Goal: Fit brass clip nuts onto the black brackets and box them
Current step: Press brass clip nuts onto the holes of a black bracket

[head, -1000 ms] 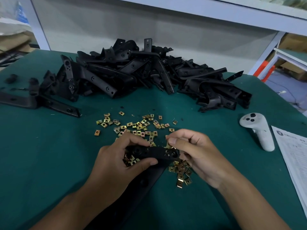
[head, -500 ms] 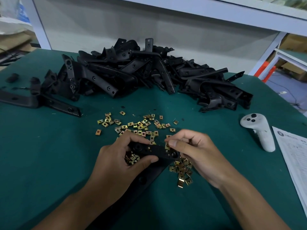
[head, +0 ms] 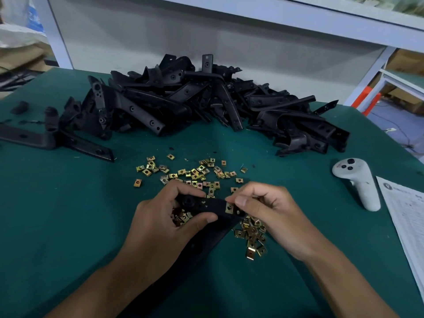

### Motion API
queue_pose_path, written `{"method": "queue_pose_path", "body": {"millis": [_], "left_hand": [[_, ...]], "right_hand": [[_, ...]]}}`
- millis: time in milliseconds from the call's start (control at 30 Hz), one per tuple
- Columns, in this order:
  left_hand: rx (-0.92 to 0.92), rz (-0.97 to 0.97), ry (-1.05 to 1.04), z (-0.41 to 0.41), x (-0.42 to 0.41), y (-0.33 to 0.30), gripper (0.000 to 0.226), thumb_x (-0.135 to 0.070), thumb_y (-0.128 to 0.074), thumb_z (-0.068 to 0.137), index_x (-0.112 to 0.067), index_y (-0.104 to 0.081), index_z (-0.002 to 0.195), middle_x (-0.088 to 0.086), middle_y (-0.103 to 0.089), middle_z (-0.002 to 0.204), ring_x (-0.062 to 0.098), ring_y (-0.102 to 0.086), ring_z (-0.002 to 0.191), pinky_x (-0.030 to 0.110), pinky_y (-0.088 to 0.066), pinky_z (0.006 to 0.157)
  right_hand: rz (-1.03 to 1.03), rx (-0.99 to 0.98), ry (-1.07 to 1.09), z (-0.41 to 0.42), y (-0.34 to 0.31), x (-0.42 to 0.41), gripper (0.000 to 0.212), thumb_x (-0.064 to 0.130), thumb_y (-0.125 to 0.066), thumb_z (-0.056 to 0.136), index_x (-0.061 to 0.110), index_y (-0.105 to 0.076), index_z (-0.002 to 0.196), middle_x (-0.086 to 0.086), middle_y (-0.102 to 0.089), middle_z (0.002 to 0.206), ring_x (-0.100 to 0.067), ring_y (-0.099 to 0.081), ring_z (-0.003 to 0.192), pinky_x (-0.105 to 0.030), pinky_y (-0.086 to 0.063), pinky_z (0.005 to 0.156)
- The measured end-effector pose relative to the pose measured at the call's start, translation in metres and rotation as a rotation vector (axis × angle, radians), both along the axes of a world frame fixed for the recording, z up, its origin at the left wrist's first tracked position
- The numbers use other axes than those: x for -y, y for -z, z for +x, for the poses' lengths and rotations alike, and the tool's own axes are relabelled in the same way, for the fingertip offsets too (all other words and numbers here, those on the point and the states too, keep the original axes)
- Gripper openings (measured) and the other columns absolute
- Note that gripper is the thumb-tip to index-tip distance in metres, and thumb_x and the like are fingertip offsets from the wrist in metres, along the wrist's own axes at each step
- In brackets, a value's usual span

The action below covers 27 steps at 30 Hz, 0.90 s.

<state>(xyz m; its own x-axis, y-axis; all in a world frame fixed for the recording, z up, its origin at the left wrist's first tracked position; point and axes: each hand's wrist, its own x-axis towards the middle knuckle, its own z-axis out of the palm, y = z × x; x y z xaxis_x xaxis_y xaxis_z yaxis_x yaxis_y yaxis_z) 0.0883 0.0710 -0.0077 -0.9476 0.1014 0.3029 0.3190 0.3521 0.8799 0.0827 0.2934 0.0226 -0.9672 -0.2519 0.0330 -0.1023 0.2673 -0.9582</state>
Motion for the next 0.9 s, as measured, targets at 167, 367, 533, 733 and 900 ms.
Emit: {"method": "queue_pose_path", "body": {"millis": [167,367,533,733,900], "left_hand": [[-0.008,0.026,0.006,0.0003,-0.0004,-0.0014,0.036,-0.067,-0.072,0.068,-0.051,-0.06,0.097,-0.03,-0.071,0.084,-0.006,-0.068,0.07,0.01,-0.05,0.056],[0.014,0.07,0.05,0.001,-0.0005,0.0013,0.036,-0.066,-0.072,0.065,-0.049,-0.062,0.095,-0.024,-0.072,0.084,-0.002,-0.068,0.068,0.016,-0.055,0.056],[0.011,0.045,0.079,0.0009,-0.0013,0.0019,0.036,-0.065,-0.072,0.065,-0.049,-0.062,0.096,-0.026,-0.072,0.088,-0.004,-0.07,0.076,0.013,-0.054,0.065],[-0.013,-0.007,0.083,0.0015,-0.0017,0.0013,0.037,-0.065,-0.072,0.066,-0.047,-0.062,0.097,-0.032,-0.07,0.09,-0.01,-0.067,0.081,0.004,-0.047,0.069],[-0.016,-0.004,0.089,0.0009,-0.0024,0.0013,0.037,-0.064,-0.073,0.066,-0.047,-0.062,0.097,-0.031,-0.071,0.089,-0.01,-0.067,0.08,0.004,-0.047,0.069]], "right_hand": [[-0.059,0.039,-0.03,-0.0015,0.0048,-0.0022,0.029,0.049,-0.059,0.092,0.028,-0.078,0.103,-0.009,-0.061,0.082,-0.015,-0.047,0.074,-0.03,-0.039,0.073],[-0.176,0.108,-0.03,-0.0023,0.0057,-0.0017,0.023,0.03,-0.055,0.089,0.024,-0.076,0.096,-0.004,-0.063,0.089,-0.023,-0.043,0.081,-0.034,-0.037,0.075],[-0.516,0.305,0.104,-0.0049,0.0039,-0.0024,0.045,-0.014,-0.036,0.074,0.013,-0.07,0.087,-0.006,-0.072,0.093,-0.011,-0.054,0.071,-0.025,-0.045,0.065],[-0.676,0.453,0.125,-0.0074,0.0015,-0.0035,0.039,-0.02,-0.04,0.093,0.001,-0.065,0.116,-0.016,-0.076,0.11,-0.016,-0.073,0.086,-0.024,-0.058,0.069],[-0.623,0.47,0.11,-0.0065,-0.001,-0.0022,0.029,-0.001,-0.045,0.101,0.004,-0.063,0.123,-0.015,-0.074,0.117,-0.012,-0.073,0.088,-0.021,-0.058,0.073]]}}
